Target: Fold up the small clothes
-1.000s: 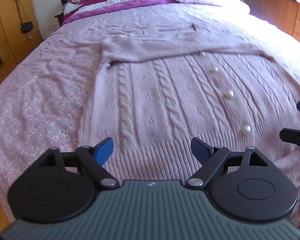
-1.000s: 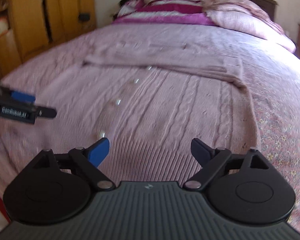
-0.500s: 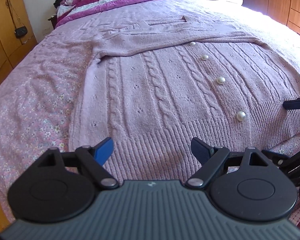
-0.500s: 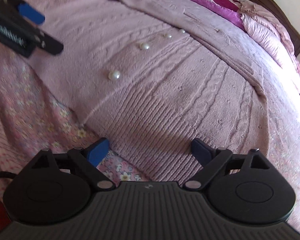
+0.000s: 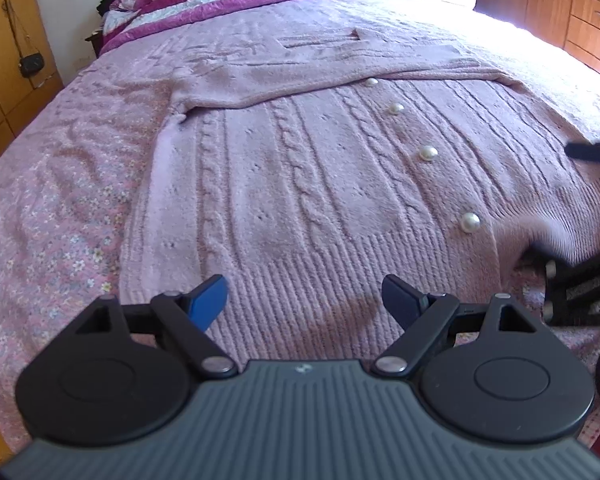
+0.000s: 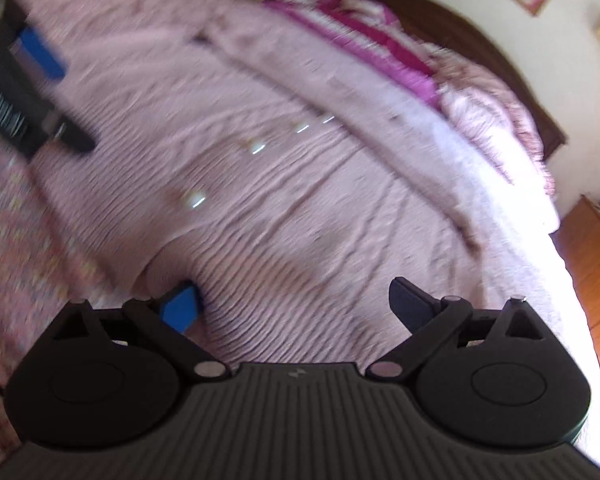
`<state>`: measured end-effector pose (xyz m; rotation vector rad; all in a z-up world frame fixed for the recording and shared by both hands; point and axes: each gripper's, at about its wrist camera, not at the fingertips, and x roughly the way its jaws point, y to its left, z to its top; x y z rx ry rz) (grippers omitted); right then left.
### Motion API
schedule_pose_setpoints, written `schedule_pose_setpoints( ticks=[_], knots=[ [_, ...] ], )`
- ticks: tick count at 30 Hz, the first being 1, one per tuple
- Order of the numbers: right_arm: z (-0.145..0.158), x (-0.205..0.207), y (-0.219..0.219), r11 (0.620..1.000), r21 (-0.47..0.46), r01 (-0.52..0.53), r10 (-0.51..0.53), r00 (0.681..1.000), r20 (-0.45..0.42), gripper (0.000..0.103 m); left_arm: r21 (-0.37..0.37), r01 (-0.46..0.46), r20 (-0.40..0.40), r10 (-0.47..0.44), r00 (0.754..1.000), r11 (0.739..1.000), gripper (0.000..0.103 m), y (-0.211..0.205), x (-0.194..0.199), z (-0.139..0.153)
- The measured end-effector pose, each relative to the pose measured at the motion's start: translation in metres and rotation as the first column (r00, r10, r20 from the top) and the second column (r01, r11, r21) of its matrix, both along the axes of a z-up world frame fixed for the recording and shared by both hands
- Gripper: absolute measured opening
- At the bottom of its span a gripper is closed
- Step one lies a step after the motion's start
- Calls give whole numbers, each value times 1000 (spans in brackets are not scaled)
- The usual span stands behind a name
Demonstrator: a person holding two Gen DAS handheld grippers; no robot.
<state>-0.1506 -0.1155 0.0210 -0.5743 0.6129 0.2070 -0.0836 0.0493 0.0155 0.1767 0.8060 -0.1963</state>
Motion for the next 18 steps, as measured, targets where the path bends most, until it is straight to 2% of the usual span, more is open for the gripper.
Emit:
schedule_pose_setpoints(
  ticks=[10, 18],
  knots=[
    [18, 17, -20, 975, 182, 125, -129, 992, 10, 99, 29, 183, -37, -182, 983, 983, 86, -22, -10, -5],
    [23, 22, -30, 946, 277, 165, -161, 986, -40, 99, 212, 281, -75, -271, 960, 936, 86, -44, -11, -26]
  ],
)
